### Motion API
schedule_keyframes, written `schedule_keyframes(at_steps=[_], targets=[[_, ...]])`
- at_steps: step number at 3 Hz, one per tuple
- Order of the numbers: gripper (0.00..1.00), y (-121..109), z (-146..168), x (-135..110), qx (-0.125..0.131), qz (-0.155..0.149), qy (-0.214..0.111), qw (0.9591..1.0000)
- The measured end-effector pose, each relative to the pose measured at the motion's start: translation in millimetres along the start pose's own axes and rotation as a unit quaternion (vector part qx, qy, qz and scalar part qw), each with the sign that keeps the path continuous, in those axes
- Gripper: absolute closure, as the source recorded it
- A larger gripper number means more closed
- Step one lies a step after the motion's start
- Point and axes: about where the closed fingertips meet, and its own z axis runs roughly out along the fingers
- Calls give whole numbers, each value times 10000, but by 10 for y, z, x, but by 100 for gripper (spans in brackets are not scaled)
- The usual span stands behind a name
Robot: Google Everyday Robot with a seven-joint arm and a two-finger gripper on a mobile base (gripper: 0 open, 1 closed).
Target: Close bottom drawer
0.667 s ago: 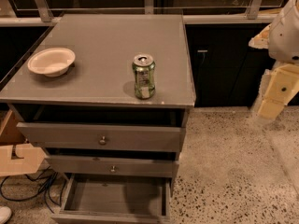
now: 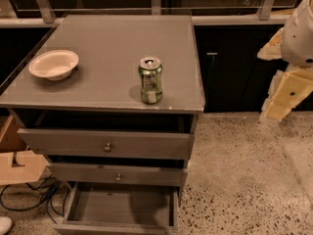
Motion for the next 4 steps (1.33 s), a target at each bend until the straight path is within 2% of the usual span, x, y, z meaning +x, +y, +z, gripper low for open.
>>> schedule_keyframes(at_steps=[3,4], targets=[[88,0,0,0,1,0,0,10000],[100,0,0,0,1,0,0,10000]])
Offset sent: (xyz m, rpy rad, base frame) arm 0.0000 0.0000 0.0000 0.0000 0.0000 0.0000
